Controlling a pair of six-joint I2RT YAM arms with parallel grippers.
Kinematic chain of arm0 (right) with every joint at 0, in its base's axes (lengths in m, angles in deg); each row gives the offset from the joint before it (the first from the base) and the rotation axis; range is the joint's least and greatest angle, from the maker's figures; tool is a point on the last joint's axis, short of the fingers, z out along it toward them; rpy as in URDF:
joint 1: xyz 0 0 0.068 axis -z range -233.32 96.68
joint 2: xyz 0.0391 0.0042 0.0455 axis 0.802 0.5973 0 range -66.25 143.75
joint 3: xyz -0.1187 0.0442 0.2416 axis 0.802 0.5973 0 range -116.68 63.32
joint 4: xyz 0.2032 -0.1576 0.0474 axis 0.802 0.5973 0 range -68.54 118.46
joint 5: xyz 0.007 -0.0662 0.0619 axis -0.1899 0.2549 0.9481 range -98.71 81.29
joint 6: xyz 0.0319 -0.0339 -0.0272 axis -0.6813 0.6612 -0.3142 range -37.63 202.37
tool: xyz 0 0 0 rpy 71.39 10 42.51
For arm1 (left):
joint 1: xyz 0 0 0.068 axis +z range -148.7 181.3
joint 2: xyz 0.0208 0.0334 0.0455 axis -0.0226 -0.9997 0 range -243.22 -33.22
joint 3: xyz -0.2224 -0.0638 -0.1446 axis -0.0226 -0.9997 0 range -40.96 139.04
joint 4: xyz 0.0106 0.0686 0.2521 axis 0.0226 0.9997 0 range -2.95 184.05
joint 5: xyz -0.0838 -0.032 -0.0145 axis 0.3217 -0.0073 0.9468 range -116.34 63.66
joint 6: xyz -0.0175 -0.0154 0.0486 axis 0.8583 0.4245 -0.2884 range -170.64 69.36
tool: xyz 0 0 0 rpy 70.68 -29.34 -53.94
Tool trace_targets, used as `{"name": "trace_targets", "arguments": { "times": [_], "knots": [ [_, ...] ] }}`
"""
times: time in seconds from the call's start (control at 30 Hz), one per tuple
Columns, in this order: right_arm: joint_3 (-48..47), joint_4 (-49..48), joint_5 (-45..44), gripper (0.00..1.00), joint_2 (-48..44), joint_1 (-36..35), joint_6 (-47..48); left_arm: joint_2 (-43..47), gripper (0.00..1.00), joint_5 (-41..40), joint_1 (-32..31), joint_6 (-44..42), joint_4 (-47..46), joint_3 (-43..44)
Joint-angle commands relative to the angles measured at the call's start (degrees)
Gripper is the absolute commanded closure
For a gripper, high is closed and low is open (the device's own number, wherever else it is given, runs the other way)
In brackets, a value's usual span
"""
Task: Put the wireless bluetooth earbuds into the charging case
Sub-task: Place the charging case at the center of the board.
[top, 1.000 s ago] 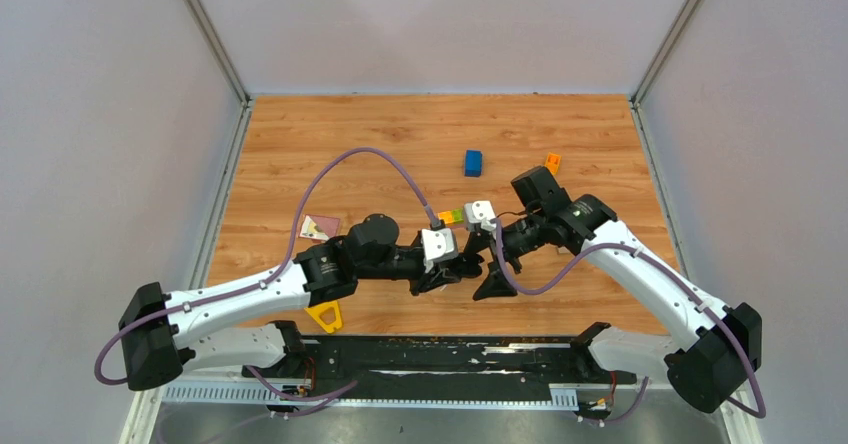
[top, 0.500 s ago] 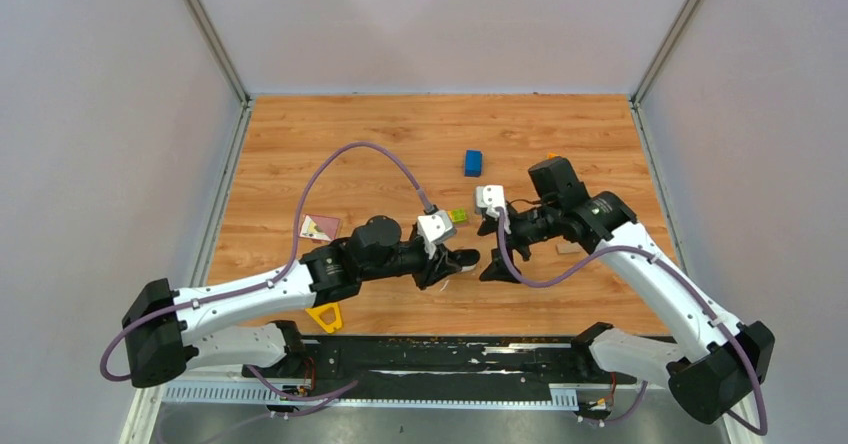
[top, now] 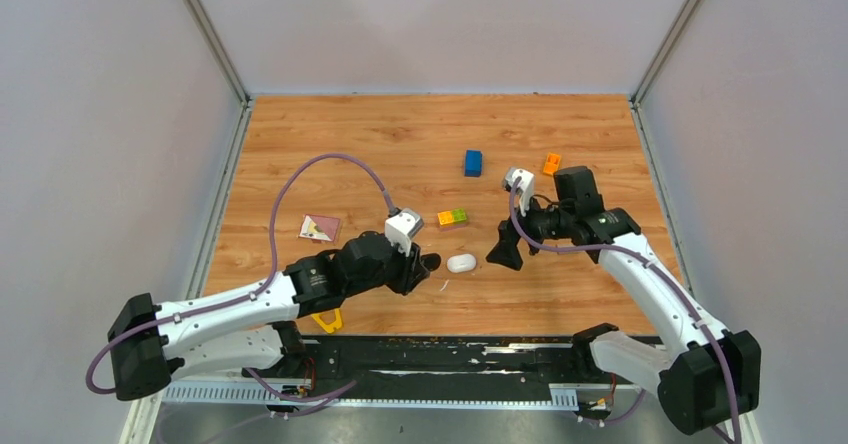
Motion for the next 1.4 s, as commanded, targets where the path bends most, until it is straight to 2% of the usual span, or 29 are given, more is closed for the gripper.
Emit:
{"name": "trace_targets", "arguments": {
  "times": [0.0, 0.17, 0.33, 0.6, 0.8, 1.07, 1.17, 1.3, 1.37],
  "knots": [
    [3.56, -9.09, 1.21, 0.0, -3.02, 3.33, -6.22, -0.86, 1.0, -10.77, 0.12, 7.41, 5.92, 1.43],
    [8.46, -13.79, 5.84, 0.01, -5.53, 7.29, -7.19, 2.06, 1.0, -12.56, 1.8, 14.5, 0.96, -4.73],
    [9.73, -15.69, 6.06, 0.01, -4.98, 8.83, -6.89, 3.0, 0.99, -4.97, 6.93, 19.28, -8.03, -11.81],
    [10.31, -15.78, 5.73, 0.01, -4.57, 9.61, -5.56, -7.2, 0.96, 2.51, 8.49, 19.14, -15.68, -12.19],
    [10.49, -16.02, 5.83, 0.01, -4.55, 9.88, -5.14, -16.24, 0.93, 6.78, 8.6, 18.78, -20.23, -7.71],
    [10.3, -15.54, 6.62, 0.01, -4.25, 9.88, -4.28, -26.84, 0.66, 10.69, 8.58, 17.81, -16.83, 0.73],
    [10.3, -15.38, 6.49, 0.01, -4.45, 9.88, -4.04, -26.78, 0.49, 11.44, 8.54, 17.05, -15.33, 1.55],
    [10.23, -15.28, 6.05, 0.01, -4.72, 9.97, -3.98, -24.24, 0.45, 9.01, 8.56, 15.06, -9.77, 2.0],
    [10.23, -15.49, 5.11, 0.01, -4.88, 10.1, -4.07, -22.74, 0.45, 6.7, 8.56, 12.81, -4.12, 3.59]
  ]
}}
